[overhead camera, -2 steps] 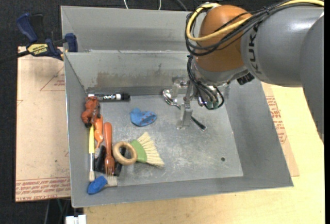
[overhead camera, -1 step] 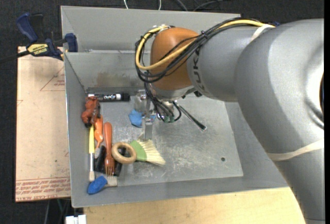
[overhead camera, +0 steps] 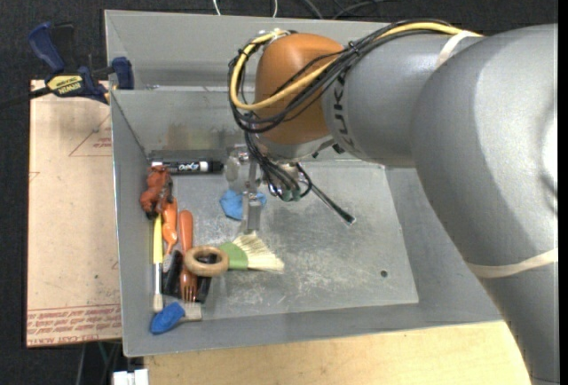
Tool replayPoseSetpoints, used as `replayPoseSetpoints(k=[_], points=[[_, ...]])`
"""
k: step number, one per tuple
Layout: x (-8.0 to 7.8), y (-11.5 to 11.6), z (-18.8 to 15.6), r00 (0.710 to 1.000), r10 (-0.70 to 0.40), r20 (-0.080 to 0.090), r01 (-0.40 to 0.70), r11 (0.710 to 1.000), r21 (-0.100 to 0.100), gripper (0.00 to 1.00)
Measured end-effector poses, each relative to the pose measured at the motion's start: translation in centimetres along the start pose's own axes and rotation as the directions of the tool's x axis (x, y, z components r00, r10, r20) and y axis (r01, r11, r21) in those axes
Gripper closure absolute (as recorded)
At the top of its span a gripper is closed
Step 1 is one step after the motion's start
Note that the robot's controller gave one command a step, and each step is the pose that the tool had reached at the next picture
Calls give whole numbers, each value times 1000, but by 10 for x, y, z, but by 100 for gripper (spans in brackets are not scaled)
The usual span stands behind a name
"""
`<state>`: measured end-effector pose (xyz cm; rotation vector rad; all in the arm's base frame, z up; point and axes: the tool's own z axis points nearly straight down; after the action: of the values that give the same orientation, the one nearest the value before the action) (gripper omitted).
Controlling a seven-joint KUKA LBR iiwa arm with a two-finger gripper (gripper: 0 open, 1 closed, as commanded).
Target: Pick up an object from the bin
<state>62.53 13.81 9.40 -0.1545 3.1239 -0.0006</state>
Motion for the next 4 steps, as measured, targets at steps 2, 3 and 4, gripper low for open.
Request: replayPoseSetpoints(k=[2,3,4], points=[[14,-6,23,994,111,4,-111,994,-4,0],[4,-4,24,999,49,-1,-49,999,-6,100],[4,-4,23,999,49,-2,-49,999,-6,100]])
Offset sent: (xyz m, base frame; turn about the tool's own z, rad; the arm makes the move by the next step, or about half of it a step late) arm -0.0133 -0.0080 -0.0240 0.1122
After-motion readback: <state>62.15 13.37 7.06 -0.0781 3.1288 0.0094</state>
